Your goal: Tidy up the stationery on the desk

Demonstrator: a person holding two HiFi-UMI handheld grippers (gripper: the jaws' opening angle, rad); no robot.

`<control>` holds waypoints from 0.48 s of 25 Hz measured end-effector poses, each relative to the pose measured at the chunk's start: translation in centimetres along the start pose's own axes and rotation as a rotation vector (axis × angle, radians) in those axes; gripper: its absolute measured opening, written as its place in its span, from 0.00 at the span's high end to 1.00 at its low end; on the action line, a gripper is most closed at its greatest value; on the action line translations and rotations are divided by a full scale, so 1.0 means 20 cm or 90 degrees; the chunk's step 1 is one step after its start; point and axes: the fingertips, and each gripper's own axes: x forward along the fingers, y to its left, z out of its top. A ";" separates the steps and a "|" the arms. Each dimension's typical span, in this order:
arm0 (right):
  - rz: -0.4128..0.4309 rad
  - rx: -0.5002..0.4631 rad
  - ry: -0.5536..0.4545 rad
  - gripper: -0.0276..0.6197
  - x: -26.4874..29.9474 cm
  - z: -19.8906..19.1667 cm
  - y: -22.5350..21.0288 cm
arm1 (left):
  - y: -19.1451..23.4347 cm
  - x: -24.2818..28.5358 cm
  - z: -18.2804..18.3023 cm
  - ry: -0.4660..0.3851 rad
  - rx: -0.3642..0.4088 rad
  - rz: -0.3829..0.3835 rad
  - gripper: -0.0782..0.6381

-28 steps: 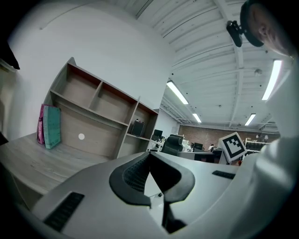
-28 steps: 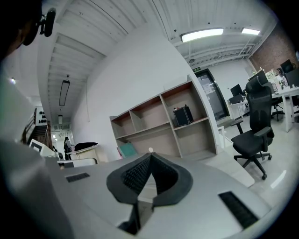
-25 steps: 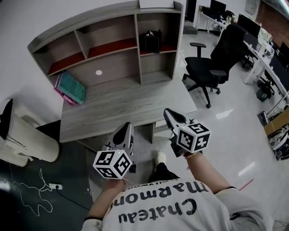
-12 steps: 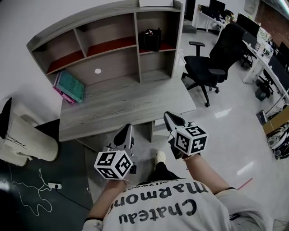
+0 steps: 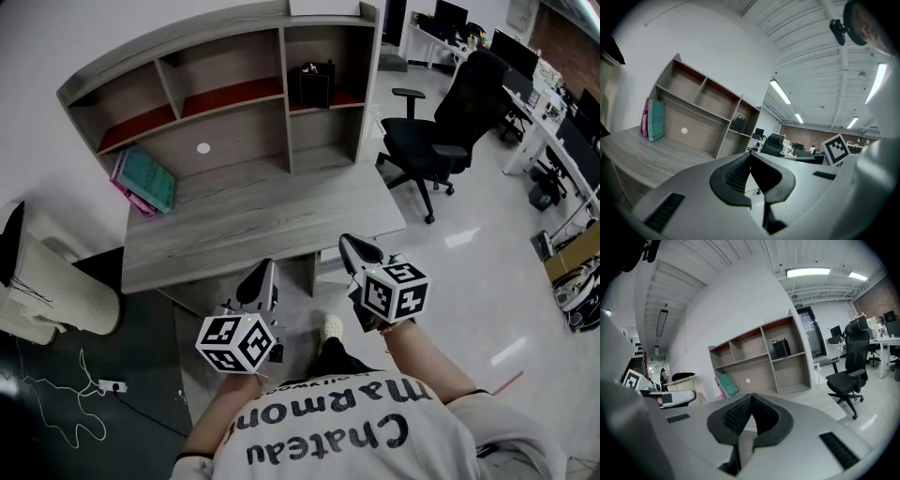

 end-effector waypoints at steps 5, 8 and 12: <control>0.002 0.002 0.001 0.94 -0.02 -0.01 0.01 | -0.02 -0.01 0.01 -0.003 0.001 -0.004 0.87; 0.004 -0.001 0.000 0.94 -0.02 -0.01 0.01 | -0.03 -0.01 0.00 -0.004 0.001 -0.004 0.87; 0.004 0.000 0.001 0.94 -0.04 -0.01 0.01 | -0.04 -0.02 0.00 -0.003 0.003 -0.004 0.87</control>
